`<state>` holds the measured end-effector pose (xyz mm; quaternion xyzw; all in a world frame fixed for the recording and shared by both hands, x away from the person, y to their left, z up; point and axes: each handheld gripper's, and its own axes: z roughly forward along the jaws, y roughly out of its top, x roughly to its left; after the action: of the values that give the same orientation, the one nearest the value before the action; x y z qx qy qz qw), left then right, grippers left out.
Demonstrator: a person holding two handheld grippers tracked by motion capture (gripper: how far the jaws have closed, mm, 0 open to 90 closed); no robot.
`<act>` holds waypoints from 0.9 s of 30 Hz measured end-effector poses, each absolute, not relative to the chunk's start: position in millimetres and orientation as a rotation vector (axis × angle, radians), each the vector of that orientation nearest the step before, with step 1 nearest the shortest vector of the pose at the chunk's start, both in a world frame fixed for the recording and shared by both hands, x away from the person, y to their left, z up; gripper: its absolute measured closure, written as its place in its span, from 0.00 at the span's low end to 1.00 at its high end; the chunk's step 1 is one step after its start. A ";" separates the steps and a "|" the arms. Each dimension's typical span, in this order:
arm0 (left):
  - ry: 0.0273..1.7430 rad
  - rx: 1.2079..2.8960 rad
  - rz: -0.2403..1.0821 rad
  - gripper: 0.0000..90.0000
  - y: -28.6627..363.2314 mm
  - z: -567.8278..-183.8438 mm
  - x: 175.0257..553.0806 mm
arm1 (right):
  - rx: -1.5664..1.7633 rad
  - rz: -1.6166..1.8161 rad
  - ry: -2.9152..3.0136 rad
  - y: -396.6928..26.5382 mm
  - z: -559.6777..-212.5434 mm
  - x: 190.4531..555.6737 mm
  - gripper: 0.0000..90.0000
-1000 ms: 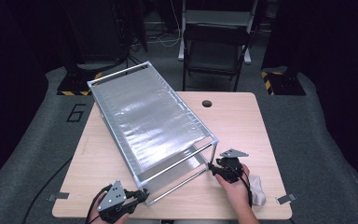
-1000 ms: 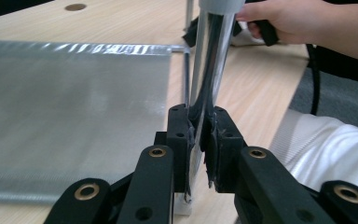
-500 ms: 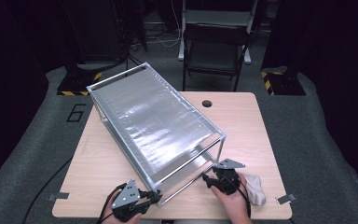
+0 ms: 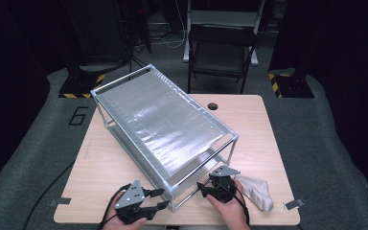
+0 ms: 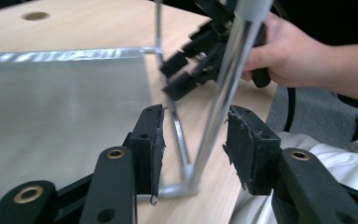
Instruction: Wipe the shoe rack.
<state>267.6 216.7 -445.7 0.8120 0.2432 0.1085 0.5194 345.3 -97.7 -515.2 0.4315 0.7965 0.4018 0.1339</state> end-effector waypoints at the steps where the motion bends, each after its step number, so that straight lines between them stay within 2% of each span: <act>1: 0.599 1.933 0.263 0.60 225.4 -441.8 266.5 | 1.249 1.160 2.304 -97.4 -515.5 345.1 0.42; 6: 0.687 1.846 0.395 0.53 267.0 -411.2 282.2 | 1.269 1.130 2.309 -98.4 -517.4 345.3 0.41; 11: 0.696 1.839 0.403 0.48 275.5 -393.3 299.3 | 1.281 1.124 2.314 -98.2 -518.7 345.0 0.40; 16: 0.703 1.822 0.505 0.43 278.0 -368.1 325.8 | 1.273 1.112 2.323 -99.3 -519.9 346.2 0.40; 20: 0.717 1.818 0.521 0.39 278.4 -361.6 342.0 | 1.282 1.119 2.317 -99.1 -520.6 345.5 0.40; 23: 0.757 1.850 0.547 0.39 277.8 -364.3 363.2 | 1.311 1.120 2.299 -98.3 -519.2 343.6 0.40; 27: 0.784 1.850 0.556 0.38 277.1 -370.1 373.6 | 1.322 1.147 2.309 -97.4 -517.8 341.7 0.40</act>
<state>373.6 277.1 -370.1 0.7665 0.3246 0.2303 0.5040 341.7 -97.4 -517.8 0.4529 0.7910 0.3928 0.1218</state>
